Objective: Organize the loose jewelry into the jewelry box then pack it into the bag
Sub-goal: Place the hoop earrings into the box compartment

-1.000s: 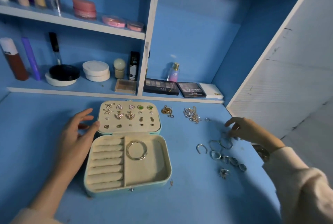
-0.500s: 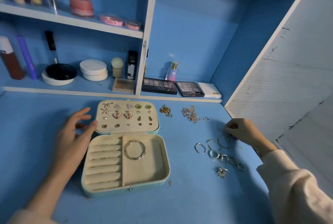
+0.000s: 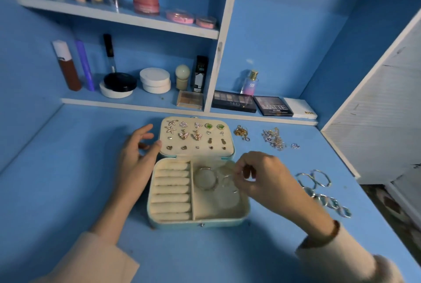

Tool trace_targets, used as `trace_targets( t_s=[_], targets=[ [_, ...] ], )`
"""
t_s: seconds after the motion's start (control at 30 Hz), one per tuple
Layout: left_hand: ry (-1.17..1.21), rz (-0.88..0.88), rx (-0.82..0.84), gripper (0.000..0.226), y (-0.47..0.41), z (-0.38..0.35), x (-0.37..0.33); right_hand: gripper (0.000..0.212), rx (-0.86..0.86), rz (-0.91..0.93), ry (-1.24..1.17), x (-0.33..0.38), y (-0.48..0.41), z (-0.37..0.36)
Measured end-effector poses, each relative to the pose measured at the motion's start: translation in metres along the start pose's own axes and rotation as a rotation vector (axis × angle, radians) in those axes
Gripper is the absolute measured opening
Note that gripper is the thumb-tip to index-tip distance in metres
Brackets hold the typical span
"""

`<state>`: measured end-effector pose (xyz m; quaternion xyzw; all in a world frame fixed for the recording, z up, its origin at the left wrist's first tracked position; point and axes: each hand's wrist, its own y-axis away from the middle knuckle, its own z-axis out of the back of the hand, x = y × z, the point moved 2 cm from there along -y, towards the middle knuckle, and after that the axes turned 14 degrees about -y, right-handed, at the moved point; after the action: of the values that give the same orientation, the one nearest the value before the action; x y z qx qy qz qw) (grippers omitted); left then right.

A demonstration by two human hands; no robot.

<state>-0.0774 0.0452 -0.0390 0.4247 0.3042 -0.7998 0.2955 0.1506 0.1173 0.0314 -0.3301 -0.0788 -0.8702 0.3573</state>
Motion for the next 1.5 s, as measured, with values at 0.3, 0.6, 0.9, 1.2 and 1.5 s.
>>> trace_targets(
  t_s=[0.3, 0.6, 0.9, 1.2, 1.5],
  targets=[
    [-0.010, -0.009, 0.002, 0.034, -0.001, -0.001, 0.000, 0.014, -0.045, 0.054, 0.194, 0.021, 0.005, -0.048],
    [-0.023, -0.001, 0.013, 0.036, 0.000, 0.000, 0.000, 0.004, -0.124, 0.106, 0.207, 0.020, 0.007, -0.052],
    [-0.037, -0.005, 0.017, 0.037, 0.000, 0.001, 0.000, 0.004, -0.144, 0.062, -0.012, -0.014, -0.005, -0.001],
    [-0.012, -0.031, 0.023, 0.047, -0.002, -0.001, 0.005, 0.020, 0.205, -0.242, 0.196, -0.089, -0.010, 0.069],
    [-0.027, -0.019, 0.015, 0.038, -0.004, -0.002, 0.008, 0.008, 0.230, -0.296, 0.298, -0.106, -0.012, 0.065]
  ],
)
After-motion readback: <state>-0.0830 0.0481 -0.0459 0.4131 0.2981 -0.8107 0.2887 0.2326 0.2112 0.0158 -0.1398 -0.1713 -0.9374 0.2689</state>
